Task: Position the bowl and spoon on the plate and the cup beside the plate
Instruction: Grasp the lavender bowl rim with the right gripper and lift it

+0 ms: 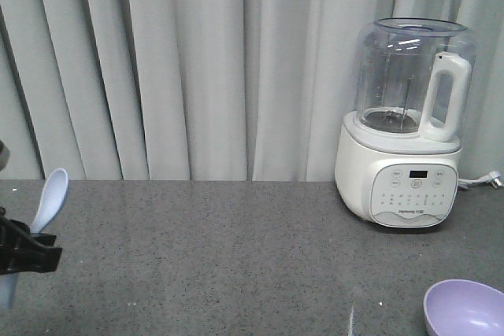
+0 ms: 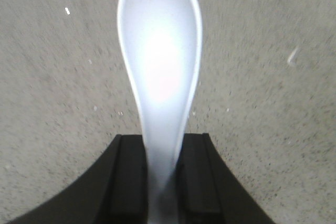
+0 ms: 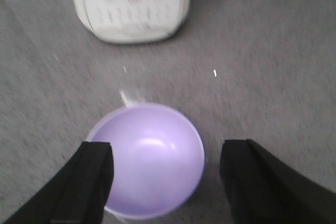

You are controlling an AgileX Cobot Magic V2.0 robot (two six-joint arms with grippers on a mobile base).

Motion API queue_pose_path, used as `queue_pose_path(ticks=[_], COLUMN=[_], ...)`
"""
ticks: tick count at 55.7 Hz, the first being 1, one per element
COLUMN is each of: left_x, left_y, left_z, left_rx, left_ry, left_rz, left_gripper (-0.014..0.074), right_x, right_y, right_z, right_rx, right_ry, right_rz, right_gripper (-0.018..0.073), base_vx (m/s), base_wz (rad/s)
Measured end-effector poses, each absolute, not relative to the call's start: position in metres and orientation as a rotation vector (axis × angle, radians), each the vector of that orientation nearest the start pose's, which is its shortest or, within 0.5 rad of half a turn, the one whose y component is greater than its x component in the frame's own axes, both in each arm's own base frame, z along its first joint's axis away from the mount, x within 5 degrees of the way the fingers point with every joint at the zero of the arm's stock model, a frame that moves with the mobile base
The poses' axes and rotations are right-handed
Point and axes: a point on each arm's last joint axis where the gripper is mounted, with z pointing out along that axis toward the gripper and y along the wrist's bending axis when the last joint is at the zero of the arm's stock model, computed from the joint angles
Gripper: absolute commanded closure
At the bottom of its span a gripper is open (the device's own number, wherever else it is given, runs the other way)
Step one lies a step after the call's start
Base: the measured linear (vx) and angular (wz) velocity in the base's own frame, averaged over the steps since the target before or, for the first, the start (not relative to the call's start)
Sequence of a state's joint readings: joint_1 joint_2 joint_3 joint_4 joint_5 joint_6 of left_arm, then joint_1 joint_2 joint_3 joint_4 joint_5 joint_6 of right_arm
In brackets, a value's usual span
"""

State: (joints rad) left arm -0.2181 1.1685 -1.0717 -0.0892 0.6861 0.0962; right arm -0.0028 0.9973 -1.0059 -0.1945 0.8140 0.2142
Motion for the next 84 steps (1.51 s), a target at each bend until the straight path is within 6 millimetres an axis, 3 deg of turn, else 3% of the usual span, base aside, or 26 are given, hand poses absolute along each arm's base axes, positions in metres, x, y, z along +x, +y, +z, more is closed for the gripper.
queue_pose_path(ticks=[8,16,24,34,55,63,73,84], left_x=[0.222,0.216,0.216,0.216,0.216,0.216,0.216,0.216], left_y=[-0.054,-0.053,-0.053,-0.053,-0.053,-0.053,-0.053,-0.053], left_z=[0.376,0.378,0.378,0.378,0.377,0.377,0.377,0.377], left_rx=[0.303,0.314,0.316,0.317,0.318,0.319,0.319,0.32], left_ry=[2.178,2.181,2.188,2.189,2.192,2.192,2.192,2.195], left_rz=[-0.165,-0.158,-0.158,-0.157,-0.157,-0.157,-0.157,-0.157], left_gripper=[0.0603,0.0603,0.0603,0.0603,0.0603,0.0603,0.0603,0.0603], right_x=[0.223,0.234,0.245,0.262,0.287,0.295,0.3,0.298], right_y=[-0.026,-0.048,-0.064,-0.064,-0.071,-0.073,-0.075,-0.073], right_z=[0.335,0.32,0.3,0.283,0.246,0.23,0.224,0.236], right_rx=[0.278,0.406,0.476,0.452,0.463,0.468,0.446,0.364], right_ry=[2.487,2.547,2.619,2.639,2.709,2.74,2.738,2.7], right_rz=[-0.182,-0.179,-0.066,0.074,0.081,0.083,0.073,0.06], right_gripper=[0.008,0.008,0.0081,0.0111,0.014,0.0265,0.057,0.0571], base_vx=[0.0,0.0,0.0,0.0,0.0,0.0,0.0,0.0], base_wz=[0.0,0.0,0.0,0.0,0.0,0.0,0.0,0.0])
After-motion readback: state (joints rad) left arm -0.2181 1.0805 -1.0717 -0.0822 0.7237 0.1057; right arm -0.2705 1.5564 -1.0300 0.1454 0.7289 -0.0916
